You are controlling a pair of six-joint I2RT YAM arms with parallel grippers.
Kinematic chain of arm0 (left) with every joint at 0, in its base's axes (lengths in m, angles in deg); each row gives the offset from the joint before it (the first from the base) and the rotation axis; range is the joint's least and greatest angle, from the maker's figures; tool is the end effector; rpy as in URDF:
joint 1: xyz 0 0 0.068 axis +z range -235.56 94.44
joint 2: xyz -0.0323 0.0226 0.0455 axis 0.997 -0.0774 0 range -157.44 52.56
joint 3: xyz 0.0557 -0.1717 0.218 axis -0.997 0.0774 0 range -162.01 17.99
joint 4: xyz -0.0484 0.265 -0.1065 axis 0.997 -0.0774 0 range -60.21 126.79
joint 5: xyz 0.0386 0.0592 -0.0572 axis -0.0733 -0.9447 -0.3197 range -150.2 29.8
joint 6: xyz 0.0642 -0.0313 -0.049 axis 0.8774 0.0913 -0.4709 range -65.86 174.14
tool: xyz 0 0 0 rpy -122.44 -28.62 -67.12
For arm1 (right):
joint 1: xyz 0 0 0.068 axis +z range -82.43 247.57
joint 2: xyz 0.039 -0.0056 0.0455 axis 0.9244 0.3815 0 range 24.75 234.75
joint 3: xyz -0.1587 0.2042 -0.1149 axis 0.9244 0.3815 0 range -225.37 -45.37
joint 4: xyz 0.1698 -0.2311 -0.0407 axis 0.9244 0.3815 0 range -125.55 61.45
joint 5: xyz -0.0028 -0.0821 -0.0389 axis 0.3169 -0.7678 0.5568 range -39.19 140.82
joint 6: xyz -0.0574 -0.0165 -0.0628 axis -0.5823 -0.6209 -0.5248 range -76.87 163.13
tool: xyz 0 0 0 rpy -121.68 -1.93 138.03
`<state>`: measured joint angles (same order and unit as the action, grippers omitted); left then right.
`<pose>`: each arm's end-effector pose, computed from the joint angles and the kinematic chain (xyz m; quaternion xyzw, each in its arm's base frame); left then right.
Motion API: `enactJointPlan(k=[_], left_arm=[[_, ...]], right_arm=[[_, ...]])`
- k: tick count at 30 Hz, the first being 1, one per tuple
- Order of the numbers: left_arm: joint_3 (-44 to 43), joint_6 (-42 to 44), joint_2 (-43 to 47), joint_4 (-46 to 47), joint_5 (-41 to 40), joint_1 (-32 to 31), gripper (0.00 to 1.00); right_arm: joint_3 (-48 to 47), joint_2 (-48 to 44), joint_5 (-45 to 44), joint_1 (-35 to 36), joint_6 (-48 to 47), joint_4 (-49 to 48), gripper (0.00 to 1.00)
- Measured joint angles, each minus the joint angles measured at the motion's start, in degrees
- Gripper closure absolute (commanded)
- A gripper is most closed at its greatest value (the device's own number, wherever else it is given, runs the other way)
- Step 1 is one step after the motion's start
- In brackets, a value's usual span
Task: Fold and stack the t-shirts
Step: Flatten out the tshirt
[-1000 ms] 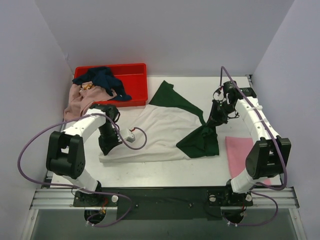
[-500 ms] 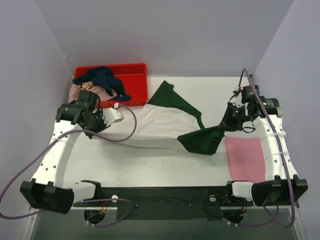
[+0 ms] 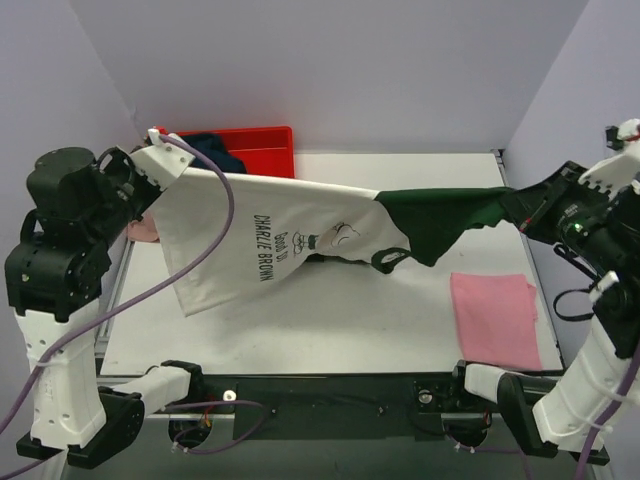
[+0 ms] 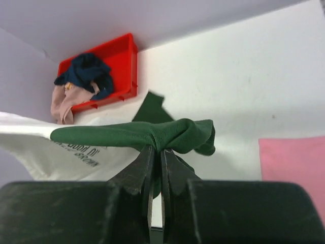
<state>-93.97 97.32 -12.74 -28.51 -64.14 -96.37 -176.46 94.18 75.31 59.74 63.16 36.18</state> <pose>0.1904 -0.0310 0.5560 0.3506 0.7324 0.1893 0.5521 0.1458 0.0121 0.6158 0.0481 0.7597 0.2284 0.6069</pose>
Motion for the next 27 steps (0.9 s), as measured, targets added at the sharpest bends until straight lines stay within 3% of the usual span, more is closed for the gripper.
enactJointPlan(k=[3,9,14,19,27], left_arm=[[-2.4,-0.8,0.8,3.2,0.0,0.0,1.0],[-1.5,-0.6,2.2,6.8,0.3,0.0,1.0],[-0.2,-0.6,0.0,9.7,2.8,0.0,1.0],[0.9,-0.9,-6.0,16.9,4.1,0.0,1.0],[-7.3,-3.3,-20.8,26.6,6.2,-0.7,1.0]], right_arm=[[-5.6,-0.5,-1.6,0.0,0.1,-0.2,1.0],[-5.9,-4.2,-5.1,0.0,0.9,-1.3,1.0],[-6.0,-2.1,-5.7,0.0,1.5,-4.5,1.0],[-9.7,7.7,-4.5,-1.7,4.4,-12.7,1.0],[-12.9,24.6,7.8,-16.3,21.9,-31.7,1.0]])
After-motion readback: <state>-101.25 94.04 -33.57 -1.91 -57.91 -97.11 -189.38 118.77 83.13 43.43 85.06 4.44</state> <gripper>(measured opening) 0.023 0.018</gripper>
